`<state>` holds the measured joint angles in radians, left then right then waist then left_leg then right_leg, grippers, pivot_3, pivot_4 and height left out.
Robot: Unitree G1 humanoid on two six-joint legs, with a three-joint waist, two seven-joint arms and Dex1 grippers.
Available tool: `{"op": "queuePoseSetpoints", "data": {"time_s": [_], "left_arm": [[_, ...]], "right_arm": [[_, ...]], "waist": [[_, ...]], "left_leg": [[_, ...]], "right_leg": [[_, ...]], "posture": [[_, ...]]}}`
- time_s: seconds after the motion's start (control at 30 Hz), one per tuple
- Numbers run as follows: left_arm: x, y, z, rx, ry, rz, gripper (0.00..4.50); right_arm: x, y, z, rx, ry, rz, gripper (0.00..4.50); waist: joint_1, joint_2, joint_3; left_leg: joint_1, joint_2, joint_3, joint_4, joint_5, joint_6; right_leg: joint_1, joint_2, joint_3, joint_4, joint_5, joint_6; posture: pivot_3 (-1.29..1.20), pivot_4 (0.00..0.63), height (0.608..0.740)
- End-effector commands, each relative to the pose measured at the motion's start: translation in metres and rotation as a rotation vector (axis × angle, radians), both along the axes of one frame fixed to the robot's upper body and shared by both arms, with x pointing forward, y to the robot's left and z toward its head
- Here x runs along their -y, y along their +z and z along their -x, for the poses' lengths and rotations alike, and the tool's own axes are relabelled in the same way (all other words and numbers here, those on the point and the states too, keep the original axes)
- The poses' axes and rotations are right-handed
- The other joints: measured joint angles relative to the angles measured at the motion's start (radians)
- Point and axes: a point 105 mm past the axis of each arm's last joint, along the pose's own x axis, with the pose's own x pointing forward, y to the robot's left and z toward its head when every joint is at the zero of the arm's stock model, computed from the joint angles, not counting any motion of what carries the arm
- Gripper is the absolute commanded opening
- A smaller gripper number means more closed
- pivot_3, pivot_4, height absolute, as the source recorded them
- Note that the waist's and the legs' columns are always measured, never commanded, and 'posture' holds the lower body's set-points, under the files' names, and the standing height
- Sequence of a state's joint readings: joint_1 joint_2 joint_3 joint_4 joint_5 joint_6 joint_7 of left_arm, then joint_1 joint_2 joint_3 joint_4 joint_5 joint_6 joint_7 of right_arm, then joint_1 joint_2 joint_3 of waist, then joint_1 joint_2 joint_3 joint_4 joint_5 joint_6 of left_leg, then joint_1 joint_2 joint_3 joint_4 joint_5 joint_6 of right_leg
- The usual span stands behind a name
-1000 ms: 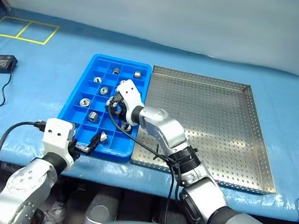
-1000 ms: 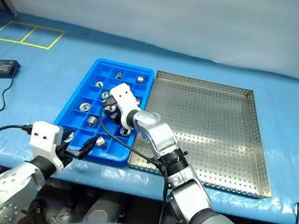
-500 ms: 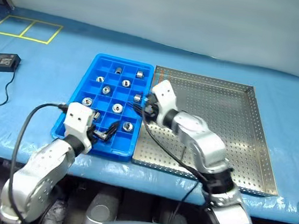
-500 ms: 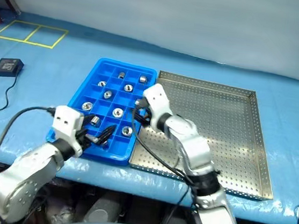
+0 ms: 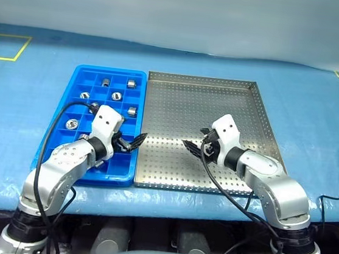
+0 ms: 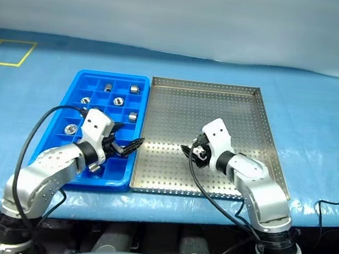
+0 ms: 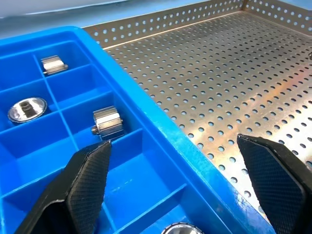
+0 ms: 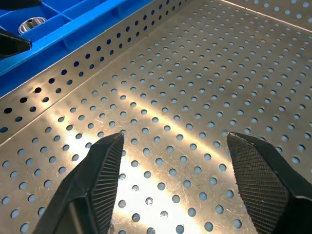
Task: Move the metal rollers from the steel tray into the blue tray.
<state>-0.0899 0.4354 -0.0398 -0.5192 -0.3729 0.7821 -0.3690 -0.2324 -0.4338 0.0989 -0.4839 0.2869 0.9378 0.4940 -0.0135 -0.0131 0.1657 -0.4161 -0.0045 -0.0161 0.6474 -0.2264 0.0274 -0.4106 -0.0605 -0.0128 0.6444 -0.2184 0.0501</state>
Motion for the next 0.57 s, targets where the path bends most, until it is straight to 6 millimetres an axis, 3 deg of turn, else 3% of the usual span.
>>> {"op": "queuePoseSetpoints", "data": {"time_s": [0.03,0.57], "left_arm": [[0.0007,0.0041,0.0009,0.027,-0.017,-0.005,4.50],[0.0024,0.0046,0.0015,0.028,-0.017,0.001,4.50]], "right_arm": [[-0.0032,0.0168,-0.0015,0.060,-0.012,-0.031,4.36],[-0.0060,0.0191,-0.0010,0.082,-0.007,-0.024,4.36]], "waist": [[0.000,0.000,0.000],[-0.001,0.000,0.000]], "left_leg": [[0.000,0.000,0.000,0.000,0.000,0.000],[0.000,0.000,0.000,0.001,0.000,0.001]], "right_leg": [[0.000,0.000,0.000,0.000,0.000,0.000],[0.000,0.000,0.001,0.000,0.001,0.002]], "posture": [[-0.04,0.150,0.740],[-0.05,0.150,0.740]]}}
